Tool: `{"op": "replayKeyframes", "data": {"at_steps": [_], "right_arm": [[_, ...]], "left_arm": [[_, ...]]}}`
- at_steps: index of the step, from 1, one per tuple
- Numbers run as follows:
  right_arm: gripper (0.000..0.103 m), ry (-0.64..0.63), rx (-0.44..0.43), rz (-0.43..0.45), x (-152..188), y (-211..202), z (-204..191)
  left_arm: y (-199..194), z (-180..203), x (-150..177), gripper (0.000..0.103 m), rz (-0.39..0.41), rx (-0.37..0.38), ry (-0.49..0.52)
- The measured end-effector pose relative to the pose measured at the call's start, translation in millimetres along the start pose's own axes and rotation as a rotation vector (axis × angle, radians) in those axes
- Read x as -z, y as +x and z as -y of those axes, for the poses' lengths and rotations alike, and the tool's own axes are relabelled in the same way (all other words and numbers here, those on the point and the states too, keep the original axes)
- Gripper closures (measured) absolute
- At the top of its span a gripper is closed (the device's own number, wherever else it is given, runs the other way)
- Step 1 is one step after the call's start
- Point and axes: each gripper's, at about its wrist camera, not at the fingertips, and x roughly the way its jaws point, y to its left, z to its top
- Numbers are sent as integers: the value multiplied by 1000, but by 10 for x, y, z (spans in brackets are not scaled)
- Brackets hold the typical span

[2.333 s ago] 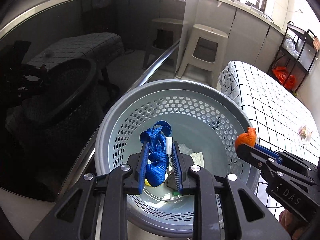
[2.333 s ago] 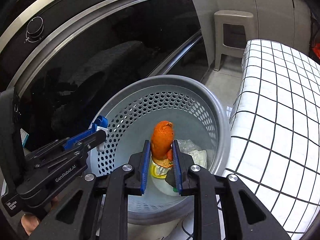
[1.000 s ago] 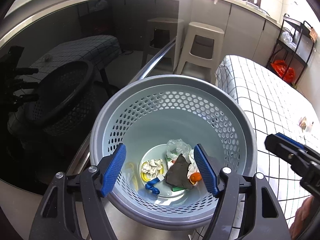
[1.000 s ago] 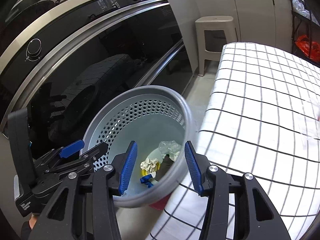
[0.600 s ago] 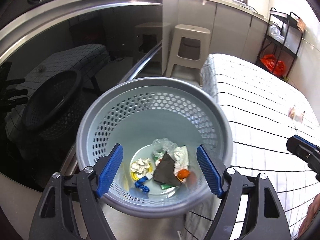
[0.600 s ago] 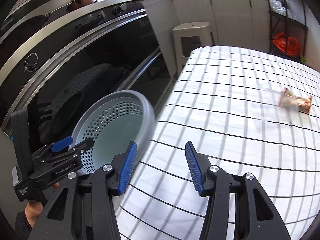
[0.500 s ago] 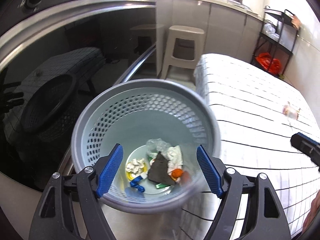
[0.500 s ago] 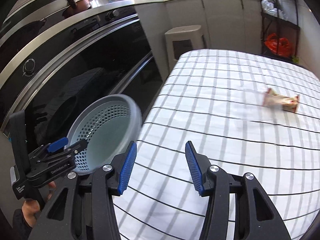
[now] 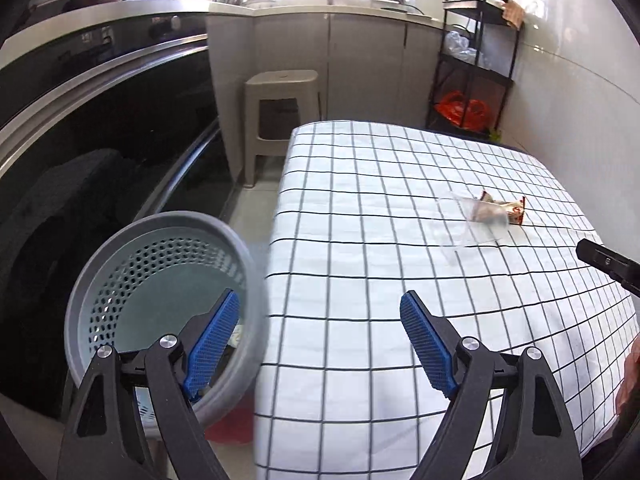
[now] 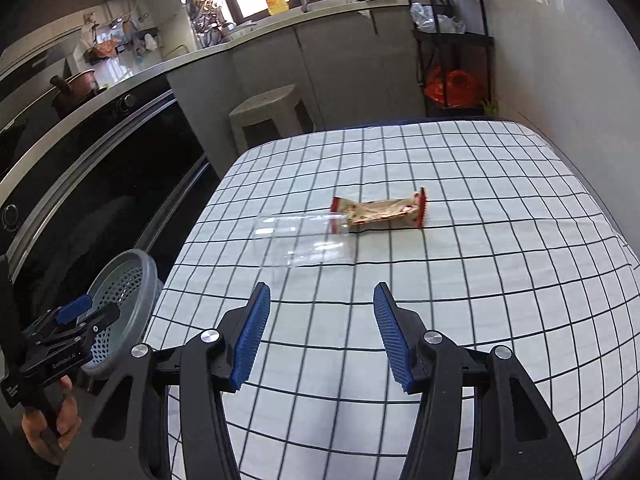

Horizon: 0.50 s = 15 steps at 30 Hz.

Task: Collect trash
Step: 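Move both tools back toward the table with the cup and wrapper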

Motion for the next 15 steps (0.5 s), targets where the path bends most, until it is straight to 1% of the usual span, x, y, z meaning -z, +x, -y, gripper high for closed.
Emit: {"op": "replayKeyframes", "data": {"at_steps": [3, 5, 7, 11, 15], "right_arm": [[51, 35, 8, 6, -34, 2, 240], [51, 52, 6, 11, -50, 7, 350], [51, 69, 3, 15, -58, 18, 458], [51, 115, -24, 7, -67, 55, 609], [51, 125, -48, 8, -83, 80, 648]], "left_arm": [[117, 302, -74, 20, 1, 34, 32], [211, 500, -125, 15, 2, 44, 54], [304, 651, -170, 15, 4, 52, 71], [509, 870, -258, 15, 4, 57, 94], [757, 990, -316, 15, -14, 68, 96]]}}
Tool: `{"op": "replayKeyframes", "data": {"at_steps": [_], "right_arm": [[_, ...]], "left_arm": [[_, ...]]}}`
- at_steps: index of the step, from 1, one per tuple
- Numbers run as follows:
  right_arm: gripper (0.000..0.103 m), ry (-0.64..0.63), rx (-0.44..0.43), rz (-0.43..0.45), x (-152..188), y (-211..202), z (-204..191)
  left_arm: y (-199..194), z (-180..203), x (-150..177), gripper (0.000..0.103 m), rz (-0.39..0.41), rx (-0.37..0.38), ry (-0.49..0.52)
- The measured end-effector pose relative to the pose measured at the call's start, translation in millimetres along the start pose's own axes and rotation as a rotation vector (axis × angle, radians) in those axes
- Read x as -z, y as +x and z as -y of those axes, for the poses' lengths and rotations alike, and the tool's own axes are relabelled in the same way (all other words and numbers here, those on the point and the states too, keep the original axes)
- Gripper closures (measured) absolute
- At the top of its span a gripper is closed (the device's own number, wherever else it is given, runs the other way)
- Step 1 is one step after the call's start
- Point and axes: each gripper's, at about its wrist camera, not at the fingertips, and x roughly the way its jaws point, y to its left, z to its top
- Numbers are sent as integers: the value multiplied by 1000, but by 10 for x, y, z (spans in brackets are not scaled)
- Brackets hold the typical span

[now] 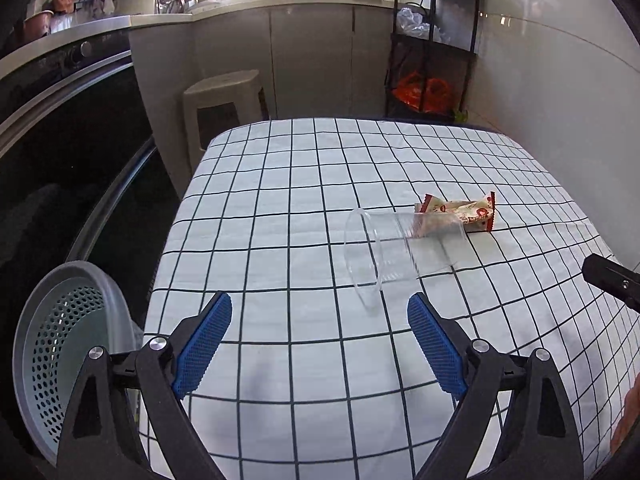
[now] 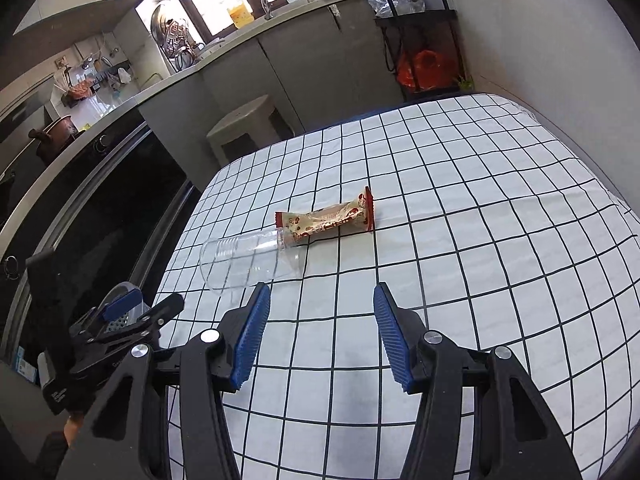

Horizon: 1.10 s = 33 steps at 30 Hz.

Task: Collect trash
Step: 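Move both tools back toward the table with the cup and wrapper, then grasp the clear plastic cup rim with the left tool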

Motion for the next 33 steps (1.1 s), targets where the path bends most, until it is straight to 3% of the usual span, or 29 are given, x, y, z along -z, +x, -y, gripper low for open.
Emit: {"op": "replayKeyframes", "data": {"at_steps": [16, 18, 20, 24, 26, 27, 29, 33], "right_arm": [[51, 1, -29, -41, -61, 263, -7], [51, -9, -26, -42, -56, 288, -29], [51, -11, -23, -44, -51, 314, -29], [51, -3, -16, -56, -42, 365, 2], [51, 0, -15, -59, -31, 373, 10], [51, 0, -14, -59, -29, 375, 10], [51, -1, -14, -59, -32, 377, 10], [51, -2, -15, -58, -32, 374, 2]], "left_arm": [[487, 255, -208, 15, -16, 58, 16], [495, 288, -215, 19, -7, 62, 22], [505, 328, -217, 35, -9, 70, 35], [527, 369, -213, 57, -19, 92, 38], [528, 388, -219, 81, -27, 110, 40], [531, 398, -220, 87, -30, 114, 41], [523, 405, -216, 96, -31, 112, 39], [475, 406, -208, 98, -17, 104, 45]]}}
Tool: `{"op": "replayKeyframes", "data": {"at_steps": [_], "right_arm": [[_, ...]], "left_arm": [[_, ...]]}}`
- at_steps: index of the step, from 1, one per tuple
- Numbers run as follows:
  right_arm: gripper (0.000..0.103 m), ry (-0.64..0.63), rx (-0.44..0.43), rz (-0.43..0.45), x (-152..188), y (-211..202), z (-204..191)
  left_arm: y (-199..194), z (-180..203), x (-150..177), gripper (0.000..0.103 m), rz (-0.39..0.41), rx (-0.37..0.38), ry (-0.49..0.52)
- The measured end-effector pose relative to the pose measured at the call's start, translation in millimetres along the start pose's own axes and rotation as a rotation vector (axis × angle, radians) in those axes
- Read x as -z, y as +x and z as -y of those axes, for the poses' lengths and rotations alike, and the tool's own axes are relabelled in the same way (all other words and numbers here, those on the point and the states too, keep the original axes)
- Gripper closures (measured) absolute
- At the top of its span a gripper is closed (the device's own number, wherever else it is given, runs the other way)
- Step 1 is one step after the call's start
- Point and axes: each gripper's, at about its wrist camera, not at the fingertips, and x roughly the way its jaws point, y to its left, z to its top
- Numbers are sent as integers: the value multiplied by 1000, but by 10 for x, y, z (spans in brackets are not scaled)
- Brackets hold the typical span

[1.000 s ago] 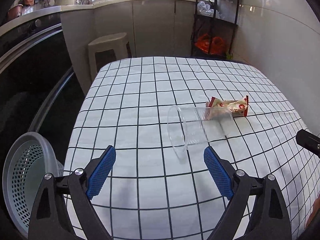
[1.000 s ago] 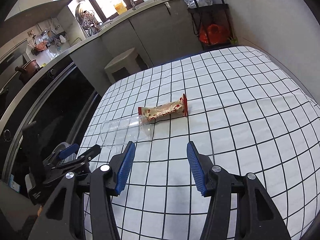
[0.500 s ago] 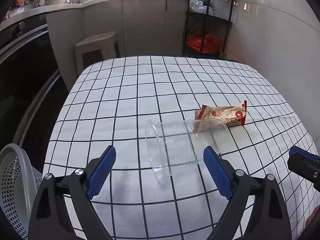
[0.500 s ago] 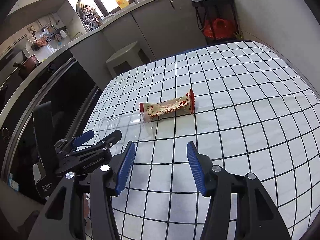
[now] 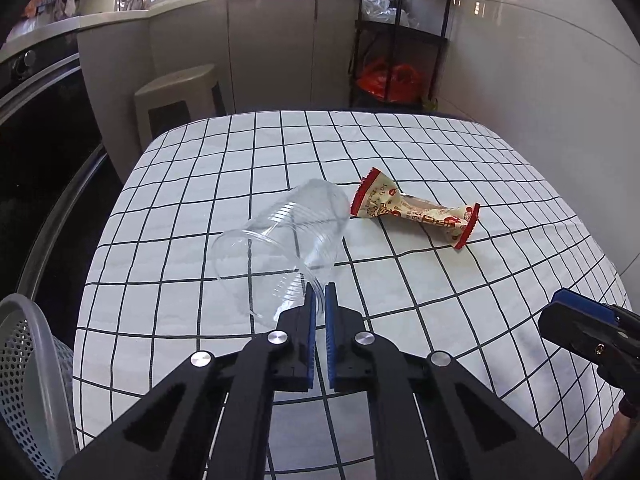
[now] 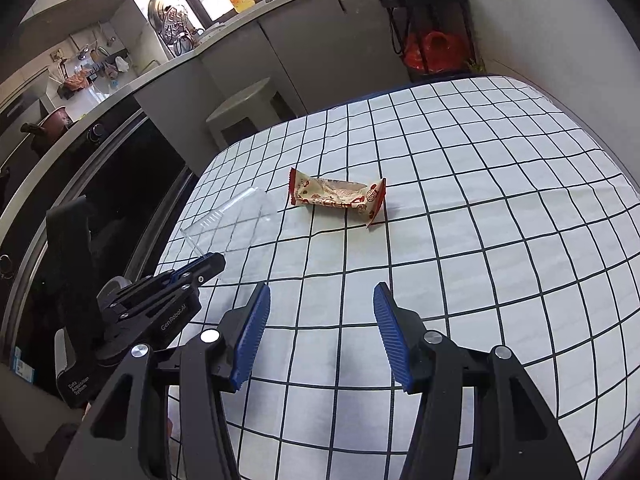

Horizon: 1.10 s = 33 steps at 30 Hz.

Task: Collect trash
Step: 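Grasp the clear plastic cup rim with the left tool, then grasp the snack wrapper end with the right tool while the left tool holds the cup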

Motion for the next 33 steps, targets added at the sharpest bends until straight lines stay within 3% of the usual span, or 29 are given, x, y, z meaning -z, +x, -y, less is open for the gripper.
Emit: {"op": "replayKeyframes", "data": {"at_steps": [10, 18, 22, 33], "right_arm": [[51, -7, 9, 6, -62, 64, 10], [51, -52, 80, -19, -225, 359, 43], [36, -118, 109, 1, -359, 437, -7], [25, -242, 97, -55, -634, 832, 148]], "left_arm": [[-310, -65, 44, 98, 51, -71, 22], [-405, -266, 71, 98, 54, -118, -1], [-398, -376, 84, 98, 45, -127, -19], [-407, -532, 90, 98, 41, -130, -43]]}}
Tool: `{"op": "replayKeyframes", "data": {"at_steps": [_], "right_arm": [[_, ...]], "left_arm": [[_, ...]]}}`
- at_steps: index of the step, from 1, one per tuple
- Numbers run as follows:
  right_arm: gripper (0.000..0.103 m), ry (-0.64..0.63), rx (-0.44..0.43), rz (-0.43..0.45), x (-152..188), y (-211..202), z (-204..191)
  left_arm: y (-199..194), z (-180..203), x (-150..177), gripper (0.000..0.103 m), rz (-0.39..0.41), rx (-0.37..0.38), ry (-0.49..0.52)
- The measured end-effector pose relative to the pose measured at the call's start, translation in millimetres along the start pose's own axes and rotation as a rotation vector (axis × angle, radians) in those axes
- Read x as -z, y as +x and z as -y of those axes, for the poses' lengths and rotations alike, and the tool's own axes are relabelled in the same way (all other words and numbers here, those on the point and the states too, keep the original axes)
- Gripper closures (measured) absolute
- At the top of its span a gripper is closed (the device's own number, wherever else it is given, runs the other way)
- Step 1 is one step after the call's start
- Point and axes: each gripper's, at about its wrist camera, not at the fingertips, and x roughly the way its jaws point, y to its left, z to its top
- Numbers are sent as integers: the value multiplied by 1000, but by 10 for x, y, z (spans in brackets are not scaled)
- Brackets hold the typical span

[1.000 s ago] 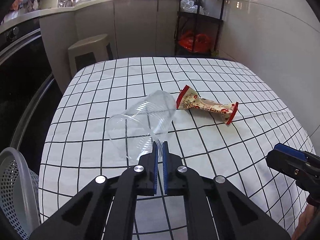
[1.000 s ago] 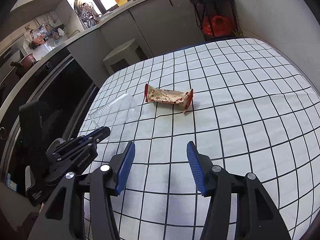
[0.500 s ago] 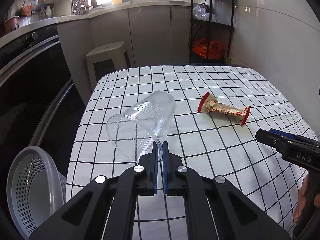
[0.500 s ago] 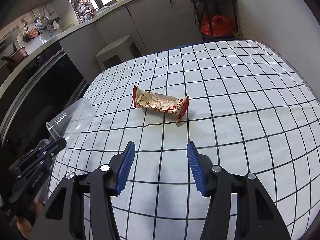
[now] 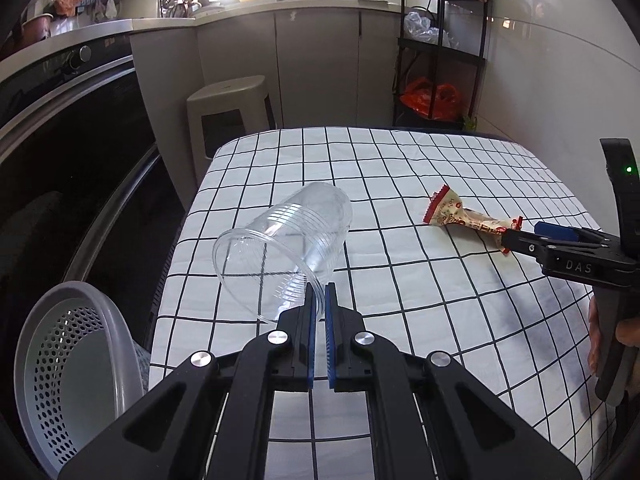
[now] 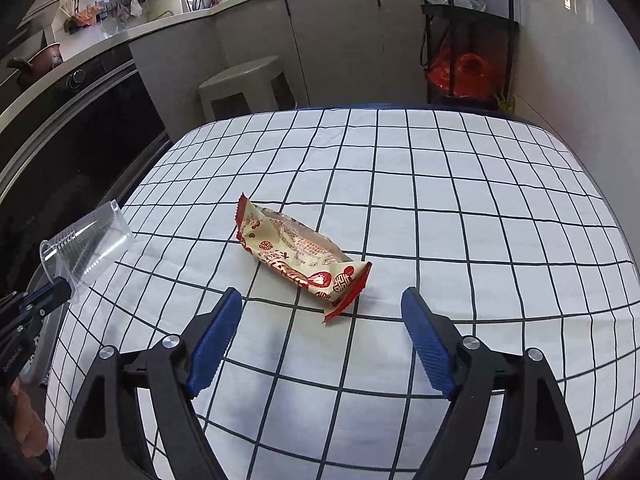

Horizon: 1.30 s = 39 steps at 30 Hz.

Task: Collect trash
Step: 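Grasp the snack wrapper end with the right tool while the left tool holds the cup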

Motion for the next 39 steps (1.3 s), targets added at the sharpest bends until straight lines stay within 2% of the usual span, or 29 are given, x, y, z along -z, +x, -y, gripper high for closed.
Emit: {"op": "replayKeyframes", "data": {"at_steps": [5, 11, 20, 22, 26, 28, 29, 39], "right_arm": [[25, -75, 16, -33, 0, 158, -42], [25, -107, 26, -51, -29, 310, -112], [26, -104, 22, -47, -95, 405, -148], [38, -113, 23, -45, -102, 419, -178], [50, -141, 29, -44, -94, 432, -250], [70, -157, 29, -43, -88, 425, -282], [76, -158, 24, -44, -90, 423, -285], [79, -169, -1, -33, -12, 313, -380]], "left_arm": [[35, -11, 12, 98, -9, 0, 2], [63, 32, 8, 98, -14, 2, 8], [86, 70, 25, 98, -20, -5, 18], [93, 72, 28, 98, -22, -6, 19], [100, 79, 33, 98, -25, -7, 20], [92, 73, 29, 98, -23, -7, 18], [86, 72, 29, 98, -22, -8, 18], [-22, 5, 29, 98, -7, -10, 10]]}}
